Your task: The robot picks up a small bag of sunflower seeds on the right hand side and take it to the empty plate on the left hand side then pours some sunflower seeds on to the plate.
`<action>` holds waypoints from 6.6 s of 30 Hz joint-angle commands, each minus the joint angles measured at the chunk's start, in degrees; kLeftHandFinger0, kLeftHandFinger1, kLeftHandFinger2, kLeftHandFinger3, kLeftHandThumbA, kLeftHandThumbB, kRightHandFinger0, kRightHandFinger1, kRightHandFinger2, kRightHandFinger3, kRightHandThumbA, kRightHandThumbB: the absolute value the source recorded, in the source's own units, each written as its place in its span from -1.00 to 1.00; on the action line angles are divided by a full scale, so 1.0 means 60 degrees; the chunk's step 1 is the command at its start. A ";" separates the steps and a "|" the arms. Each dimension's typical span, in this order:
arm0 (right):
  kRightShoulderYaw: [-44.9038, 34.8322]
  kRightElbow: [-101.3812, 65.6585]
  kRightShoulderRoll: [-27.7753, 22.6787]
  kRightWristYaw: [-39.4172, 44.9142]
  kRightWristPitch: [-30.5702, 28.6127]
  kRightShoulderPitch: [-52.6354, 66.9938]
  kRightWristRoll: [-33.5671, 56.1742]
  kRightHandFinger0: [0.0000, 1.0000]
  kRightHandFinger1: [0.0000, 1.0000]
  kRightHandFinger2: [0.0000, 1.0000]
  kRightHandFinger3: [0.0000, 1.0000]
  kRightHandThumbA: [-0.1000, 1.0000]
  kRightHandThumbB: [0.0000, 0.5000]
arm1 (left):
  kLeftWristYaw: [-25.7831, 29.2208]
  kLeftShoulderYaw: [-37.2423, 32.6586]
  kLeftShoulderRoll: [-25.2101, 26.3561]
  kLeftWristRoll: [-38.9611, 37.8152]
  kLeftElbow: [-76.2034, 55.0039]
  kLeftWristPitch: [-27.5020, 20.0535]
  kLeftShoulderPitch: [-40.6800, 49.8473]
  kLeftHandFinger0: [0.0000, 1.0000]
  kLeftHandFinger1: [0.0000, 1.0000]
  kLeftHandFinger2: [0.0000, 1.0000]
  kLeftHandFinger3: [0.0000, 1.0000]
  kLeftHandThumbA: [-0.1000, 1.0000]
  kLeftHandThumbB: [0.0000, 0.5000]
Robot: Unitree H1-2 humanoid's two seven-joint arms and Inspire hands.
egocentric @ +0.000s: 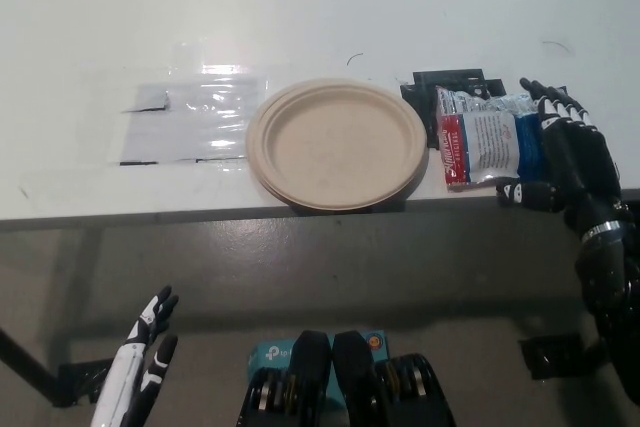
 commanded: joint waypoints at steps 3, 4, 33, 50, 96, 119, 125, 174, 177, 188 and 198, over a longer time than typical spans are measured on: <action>0.0095 0.0024 -0.0232 0.0430 0.0174 -0.0484 0.0153 1.00 1.00 1.00 1.00 1.00 0.53 | -0.0110 0.0071 0.0074 -0.0206 -0.0161 -0.0200 0.0040 1.00 1.00 1.00 1.00 1.00 -0.14; 0.0119 0.0013 -0.0245 0.0450 0.0198 -0.0469 0.0114 1.00 1.00 1.00 1.00 1.00 0.57 | -0.0107 0.0070 0.0073 -0.0216 -0.0146 -0.0218 0.0035 1.00 1.00 1.00 1.00 1.00 -0.16; -0.0066 0.0340 -0.0578 0.0445 0.0181 -0.0673 0.0430 1.00 1.00 1.00 1.00 1.00 0.54 | -0.0210 0.0000 0.0106 -0.0305 -0.0208 -0.0018 0.0201 1.00 1.00 1.00 1.00 1.00 -0.25; -0.0538 -0.1899 -0.0855 0.0765 0.0105 0.0394 0.0852 1.00 1.00 1.00 1.00 1.00 0.55 | -0.0430 0.0032 0.0159 -0.0364 -0.0461 0.0386 0.0192 1.00 1.00 1.00 1.00 1.00 -0.30; -0.0435 -0.0285 -0.0887 0.0692 0.0093 -0.0496 0.0851 1.00 1.00 1.00 1.00 1.00 0.67 | -0.0608 -0.0004 0.0167 -0.0353 -0.0374 0.0360 0.0234 1.00 1.00 1.00 1.00 1.00 -0.27; -0.0258 0.0314 -0.0694 0.0709 0.0167 -0.0934 0.0803 1.00 1.00 1.00 1.00 1.00 0.56 | -0.0660 -0.0024 0.0177 -0.0330 -0.0389 0.0475 0.0233 1.00 1.00 1.00 1.00 1.00 -0.32; -0.0248 0.0530 -0.0636 0.0637 0.0100 -0.1030 0.0843 1.00 1.00 1.00 1.00 1.00 0.53 | -0.0672 -0.0024 0.0184 -0.0315 -0.0362 0.0422 0.0236 1.00 1.00 1.00 1.00 1.00 -0.32; 0.5053 0.9575 0.0275 -0.3350 -0.1530 -0.4698 -0.1297 -1.00 -1.00 -0.34 -0.46 -1.00 -0.10 | -0.0905 0.0087 0.0287 -0.0565 -0.0398 0.0439 0.0086 1.00 1.00 1.00 1.00 1.00 -0.30; 0.4787 0.9623 0.0375 -0.3762 -0.1895 -0.4511 -0.1003 -1.00 -1.00 -0.49 -0.69 -1.00 -0.14 | -0.0910 0.0087 0.0305 -0.0581 -0.0364 0.0320 0.0135 1.00 1.00 1.00 1.00 1.00 -0.31; 0.3268 0.9500 0.0822 -0.4729 -0.3522 -0.4106 0.0016 -1.00 -0.39 0.50 0.26 -1.00 -0.52 | -0.0880 0.0038 0.0335 -0.0488 -0.0376 0.0246 0.0207 1.00 1.00 1.00 1.00 1.00 -0.47; 0.3820 0.8818 0.1383 -0.6417 -0.4446 -0.4366 -0.0459 -1.00 -0.52 0.58 0.34 -1.00 -0.38 | -0.0902 -0.0037 0.0391 -0.0327 -0.0373 0.0249 0.0136 1.00 1.00 1.00 1.00 1.00 -0.66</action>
